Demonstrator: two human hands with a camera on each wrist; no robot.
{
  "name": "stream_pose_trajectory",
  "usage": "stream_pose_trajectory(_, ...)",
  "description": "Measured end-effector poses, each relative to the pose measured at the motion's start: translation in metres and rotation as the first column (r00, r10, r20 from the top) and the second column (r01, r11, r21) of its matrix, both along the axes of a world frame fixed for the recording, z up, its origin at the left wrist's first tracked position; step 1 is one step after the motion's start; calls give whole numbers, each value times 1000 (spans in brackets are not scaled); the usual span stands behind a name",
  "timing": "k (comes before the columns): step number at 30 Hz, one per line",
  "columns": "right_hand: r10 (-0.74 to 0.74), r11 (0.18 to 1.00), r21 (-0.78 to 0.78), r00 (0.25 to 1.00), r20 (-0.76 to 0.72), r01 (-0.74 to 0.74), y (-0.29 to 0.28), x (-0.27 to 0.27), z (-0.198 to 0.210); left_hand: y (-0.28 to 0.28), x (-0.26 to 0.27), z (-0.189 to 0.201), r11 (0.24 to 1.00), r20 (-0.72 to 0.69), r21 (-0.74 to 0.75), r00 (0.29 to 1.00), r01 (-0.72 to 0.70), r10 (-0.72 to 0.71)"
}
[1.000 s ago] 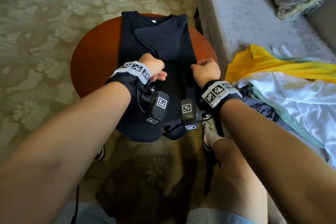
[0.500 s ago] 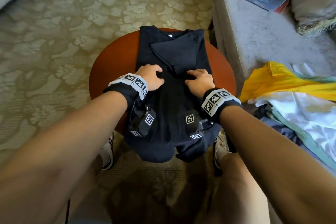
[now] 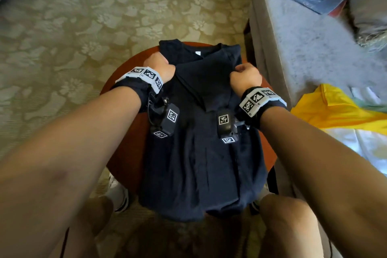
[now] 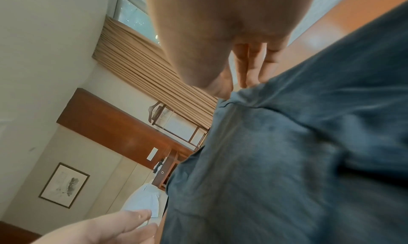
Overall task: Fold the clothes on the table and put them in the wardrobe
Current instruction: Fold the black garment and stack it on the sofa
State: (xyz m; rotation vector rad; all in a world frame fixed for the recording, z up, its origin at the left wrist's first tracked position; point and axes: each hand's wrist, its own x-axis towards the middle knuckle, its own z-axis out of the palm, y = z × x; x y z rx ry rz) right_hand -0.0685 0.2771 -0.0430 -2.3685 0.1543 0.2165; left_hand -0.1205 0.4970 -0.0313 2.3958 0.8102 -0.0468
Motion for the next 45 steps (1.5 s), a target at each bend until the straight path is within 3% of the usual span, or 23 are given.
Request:
stream_pose_trajectory(5, -102, 989, -107, 994, 40, 106, 30, 62, 5, 26, 56, 0, 992, 64, -88, 993, -90, 96)
stream_pose_trajectory(9, -168, 981, -105, 984, -53, 162, 41, 105, 0, 39, 92, -7, 963, 35, -193, 979, -189, 199)
stream_pose_trajectory(14, -122, 982, -163, 985, -124, 101, 37, 131, -11, 55, 109, -16, 982, -95, -165, 992, -96, 82)
stream_pose_trajectory(17, -127, 984, -141, 988, -92, 113, 40, 141, -11, 57, 118, -17, 985, -110, -125, 988, -121, 107)
stream_pose_trajectory(25, -141, 988, 73, 984, 110, 134, 48, 159, 24, 68, 132, 12, 944, 254, -246, 925, -222, 284)
stream_pose_trajectory(30, -150, 980, 158, 974, 171, 123, 38, 136, 60, 64, 103, 59, 952, 349, -277, 910, -130, 226)
stream_pose_trajectory(37, -128, 967, 237, 981, 144, 92, -10, 49, 90, 39, 11, 101, 929, 322, -368, 933, -31, 158)
stream_pose_trajectory(41, -125, 963, 249, 988, 92, 99, -36, -2, 89, 12, -43, 101, 936, 257, -353, 961, -5, 102)
stream_pose_trajectory(45, -89, 967, 243, 995, 46, 75, -58, -48, 68, 0, -85, 74, 948, 193, -317, 980, 22, 42)
